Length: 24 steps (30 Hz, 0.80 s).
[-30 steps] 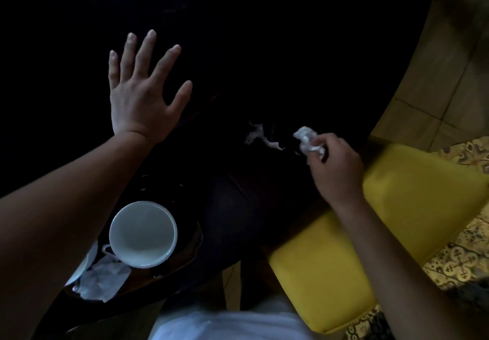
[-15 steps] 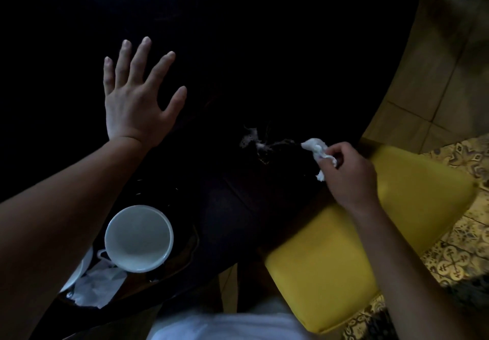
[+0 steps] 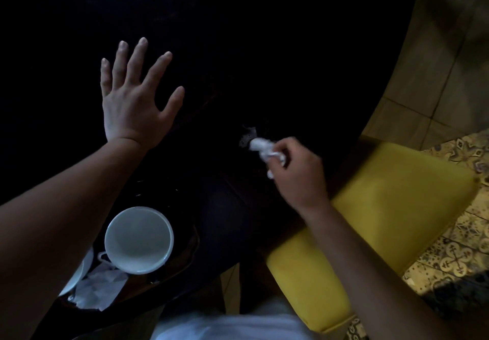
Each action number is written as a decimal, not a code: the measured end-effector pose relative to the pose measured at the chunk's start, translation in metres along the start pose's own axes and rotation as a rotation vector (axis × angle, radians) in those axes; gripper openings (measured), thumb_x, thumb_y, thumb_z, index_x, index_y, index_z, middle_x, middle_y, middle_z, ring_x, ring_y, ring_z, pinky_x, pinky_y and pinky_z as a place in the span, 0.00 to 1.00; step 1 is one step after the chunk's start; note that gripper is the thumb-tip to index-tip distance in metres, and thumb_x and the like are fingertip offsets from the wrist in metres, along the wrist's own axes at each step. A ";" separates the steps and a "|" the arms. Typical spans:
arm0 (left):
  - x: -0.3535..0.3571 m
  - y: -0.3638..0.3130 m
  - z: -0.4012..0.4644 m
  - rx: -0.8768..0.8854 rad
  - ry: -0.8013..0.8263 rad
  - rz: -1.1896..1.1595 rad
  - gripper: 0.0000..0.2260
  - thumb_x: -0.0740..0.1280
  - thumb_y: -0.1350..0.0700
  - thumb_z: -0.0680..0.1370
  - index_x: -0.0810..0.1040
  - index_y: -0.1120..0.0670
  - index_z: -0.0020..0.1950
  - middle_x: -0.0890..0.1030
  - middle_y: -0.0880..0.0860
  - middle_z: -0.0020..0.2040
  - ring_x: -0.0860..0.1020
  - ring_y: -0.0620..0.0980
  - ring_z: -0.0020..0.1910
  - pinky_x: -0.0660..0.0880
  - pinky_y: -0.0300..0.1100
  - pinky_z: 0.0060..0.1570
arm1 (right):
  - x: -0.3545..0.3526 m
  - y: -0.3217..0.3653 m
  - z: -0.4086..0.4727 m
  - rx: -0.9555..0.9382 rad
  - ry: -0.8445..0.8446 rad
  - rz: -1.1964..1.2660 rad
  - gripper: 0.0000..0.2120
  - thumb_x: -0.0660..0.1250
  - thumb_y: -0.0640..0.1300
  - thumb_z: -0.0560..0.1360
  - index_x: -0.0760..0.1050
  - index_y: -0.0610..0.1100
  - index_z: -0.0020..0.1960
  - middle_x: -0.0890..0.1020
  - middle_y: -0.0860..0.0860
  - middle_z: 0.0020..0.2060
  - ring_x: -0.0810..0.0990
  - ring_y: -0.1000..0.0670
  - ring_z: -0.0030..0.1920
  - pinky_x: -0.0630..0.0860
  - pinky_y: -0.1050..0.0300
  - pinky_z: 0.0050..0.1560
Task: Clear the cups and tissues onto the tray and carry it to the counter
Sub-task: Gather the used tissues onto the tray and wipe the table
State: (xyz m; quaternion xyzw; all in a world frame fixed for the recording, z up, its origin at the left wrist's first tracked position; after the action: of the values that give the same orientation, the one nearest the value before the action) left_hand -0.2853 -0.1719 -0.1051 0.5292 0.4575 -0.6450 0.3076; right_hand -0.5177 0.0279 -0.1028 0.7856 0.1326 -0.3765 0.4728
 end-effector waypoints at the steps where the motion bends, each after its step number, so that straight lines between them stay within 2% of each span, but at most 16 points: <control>1: 0.000 0.000 0.000 -0.001 0.002 0.001 0.27 0.57 0.36 0.83 0.64 0.44 0.80 0.57 0.52 0.84 0.50 0.57 0.83 0.44 0.58 0.80 | -0.013 -0.009 0.008 0.025 -0.070 -0.005 0.04 0.71 0.44 0.74 0.79 0.46 0.48 0.84 0.48 0.41 0.83 0.46 0.43 0.75 0.55 0.41; 4: 0.000 0.000 0.000 -0.001 0.005 0.001 0.27 0.58 0.36 0.83 0.64 0.44 0.80 0.57 0.52 0.84 0.50 0.57 0.83 0.44 0.58 0.80 | -0.045 -0.036 0.030 0.112 -0.166 -0.047 0.07 0.71 0.45 0.76 0.79 0.43 0.51 0.84 0.47 0.42 0.83 0.44 0.45 0.69 0.58 0.40; 8: 0.000 0.000 0.001 -0.001 -0.002 0.003 0.27 0.58 0.36 0.82 0.64 0.44 0.80 0.57 0.52 0.84 0.51 0.57 0.83 0.44 0.58 0.80 | -0.039 -0.041 0.035 0.135 -0.127 -0.156 0.05 0.68 0.43 0.75 0.77 0.43 0.50 0.84 0.45 0.43 0.82 0.39 0.46 0.76 0.49 0.41; 11: 0.001 0.000 0.000 0.004 0.001 0.010 0.27 0.57 0.36 0.83 0.64 0.44 0.80 0.57 0.52 0.84 0.51 0.57 0.83 0.45 0.58 0.80 | -0.006 -0.018 0.017 0.080 -0.089 -0.165 0.05 0.68 0.43 0.74 0.77 0.44 0.49 0.83 0.44 0.44 0.82 0.38 0.46 0.76 0.48 0.42; 15: 0.000 0.001 0.000 -0.004 0.007 0.003 0.27 0.57 0.36 0.82 0.64 0.43 0.81 0.56 0.51 0.84 0.50 0.56 0.83 0.44 0.58 0.80 | 0.028 0.010 -0.005 0.029 0.022 -0.098 0.04 0.66 0.43 0.75 0.75 0.46 0.49 0.80 0.50 0.44 0.80 0.47 0.41 0.77 0.52 0.38; 19: 0.001 0.001 0.000 -0.003 0.004 0.002 0.28 0.57 0.36 0.82 0.64 0.43 0.81 0.57 0.51 0.84 0.50 0.57 0.83 0.45 0.59 0.80 | 0.013 0.009 -0.001 -0.011 -0.039 -0.026 0.03 0.68 0.41 0.74 0.76 0.47 0.47 0.79 0.54 0.39 0.77 0.54 0.37 0.71 0.60 0.33; 24: 0.000 0.001 0.001 -0.002 0.011 -0.002 0.28 0.57 0.36 0.82 0.64 0.44 0.81 0.56 0.52 0.84 0.50 0.57 0.83 0.45 0.60 0.80 | 0.000 0.006 -0.001 -0.106 -0.036 0.012 0.03 0.70 0.42 0.73 0.77 0.47 0.47 0.80 0.53 0.38 0.79 0.52 0.37 0.76 0.53 0.36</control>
State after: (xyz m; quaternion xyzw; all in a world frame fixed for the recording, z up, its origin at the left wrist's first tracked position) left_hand -0.2852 -0.1726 -0.1056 0.5319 0.4605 -0.6419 0.3048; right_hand -0.5141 0.0260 -0.0985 0.7533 0.1389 -0.3804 0.5182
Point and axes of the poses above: each hand's wrist, its own z-axis towards the middle knuckle, its own x-axis out of the palm, y = z × x, the point moved 3 cm from there along z, towards the middle knuckle
